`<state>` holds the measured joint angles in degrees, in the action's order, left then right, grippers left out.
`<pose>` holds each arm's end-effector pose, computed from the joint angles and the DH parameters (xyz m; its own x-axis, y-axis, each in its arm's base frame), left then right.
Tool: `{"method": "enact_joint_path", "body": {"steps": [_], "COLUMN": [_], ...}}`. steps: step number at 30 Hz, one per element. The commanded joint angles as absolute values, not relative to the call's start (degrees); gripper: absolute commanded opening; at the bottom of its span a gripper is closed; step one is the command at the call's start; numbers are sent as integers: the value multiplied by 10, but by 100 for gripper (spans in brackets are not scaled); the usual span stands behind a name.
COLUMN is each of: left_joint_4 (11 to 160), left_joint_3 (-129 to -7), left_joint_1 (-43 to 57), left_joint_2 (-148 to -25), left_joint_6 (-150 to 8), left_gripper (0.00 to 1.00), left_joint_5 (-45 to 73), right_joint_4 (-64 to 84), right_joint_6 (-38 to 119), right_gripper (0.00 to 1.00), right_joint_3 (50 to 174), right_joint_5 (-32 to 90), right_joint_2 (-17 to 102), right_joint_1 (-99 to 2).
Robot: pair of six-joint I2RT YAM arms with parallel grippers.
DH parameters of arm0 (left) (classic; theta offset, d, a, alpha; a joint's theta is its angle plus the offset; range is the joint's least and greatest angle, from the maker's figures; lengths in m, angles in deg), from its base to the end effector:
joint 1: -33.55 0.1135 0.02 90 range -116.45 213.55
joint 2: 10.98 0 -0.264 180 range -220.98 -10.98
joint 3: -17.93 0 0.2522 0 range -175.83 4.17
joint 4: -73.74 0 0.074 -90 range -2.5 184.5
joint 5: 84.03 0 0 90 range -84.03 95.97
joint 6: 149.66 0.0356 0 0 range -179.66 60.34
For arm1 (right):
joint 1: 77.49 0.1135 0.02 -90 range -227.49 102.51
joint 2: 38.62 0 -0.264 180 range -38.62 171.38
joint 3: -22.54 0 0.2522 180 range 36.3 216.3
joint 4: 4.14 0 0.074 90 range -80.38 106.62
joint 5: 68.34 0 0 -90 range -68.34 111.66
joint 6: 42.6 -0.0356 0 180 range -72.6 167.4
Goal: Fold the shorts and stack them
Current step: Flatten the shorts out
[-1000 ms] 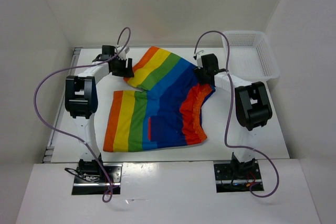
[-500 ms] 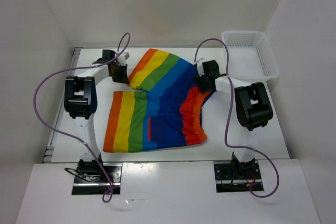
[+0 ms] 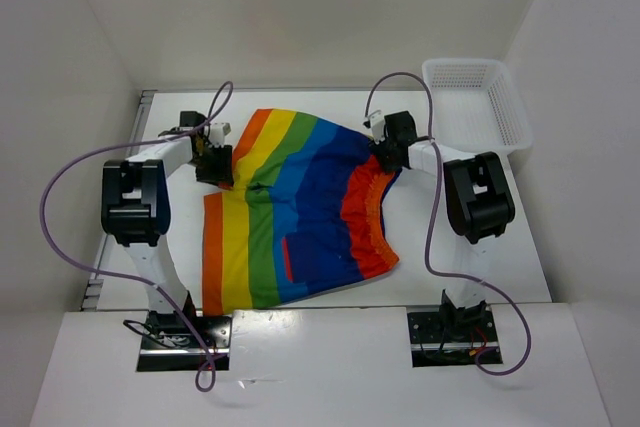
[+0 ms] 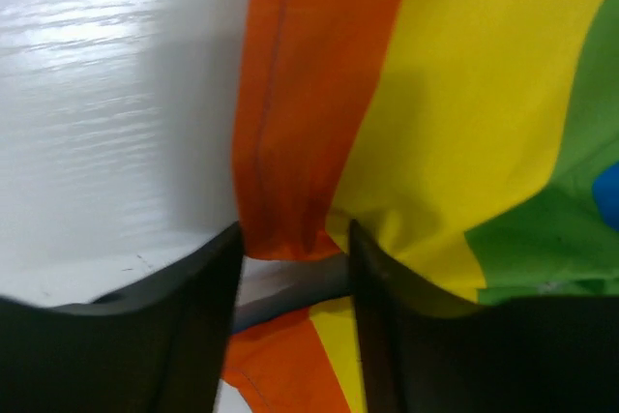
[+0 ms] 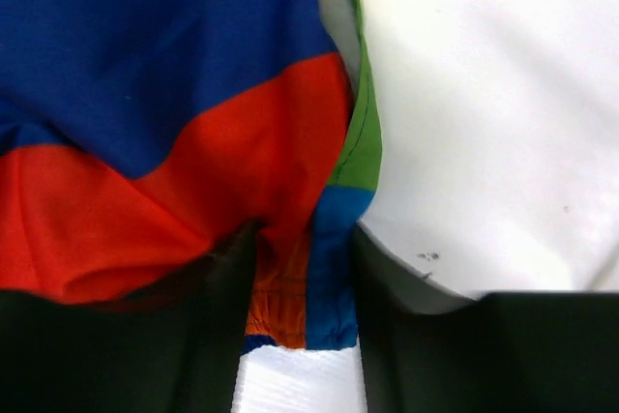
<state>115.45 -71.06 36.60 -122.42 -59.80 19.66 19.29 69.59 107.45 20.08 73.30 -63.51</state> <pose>0.3968 0.0127 0.1652 -0.8989 -0.0503 -0.4353 0.0491 0.9756 -0.2141 0.4010 0.0988 0.1594 -0.6079 -0.5404 -0.5817 -0.4904 0.8318 -0.2602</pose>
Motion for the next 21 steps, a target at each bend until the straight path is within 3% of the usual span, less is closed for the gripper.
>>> {"method": "enact_joint_path", "body": {"steps": [1, 8, 21], "left_joint_4": [1181, 1134, 1185], "left_joint_3": [-721, -912, -1362], "left_joint_1": [359, 359, 297], "left_joint_2": [-1209, -1262, -1602], "left_joint_6": [-597, -597, -597], "left_gripper": [60, 74, 86], "left_joint_5": [184, 225, 260], "right_joint_4": [220, 237, 247], "right_joint_6": [728, 802, 864], "right_gripper": [38, 2, 0], "right_joint_3": [1099, 1104, 1109], "right_joint_5": [238, 241, 207], "right_joint_2": [744, 727, 705], "right_joint_1": [-640, -625, -579]}}
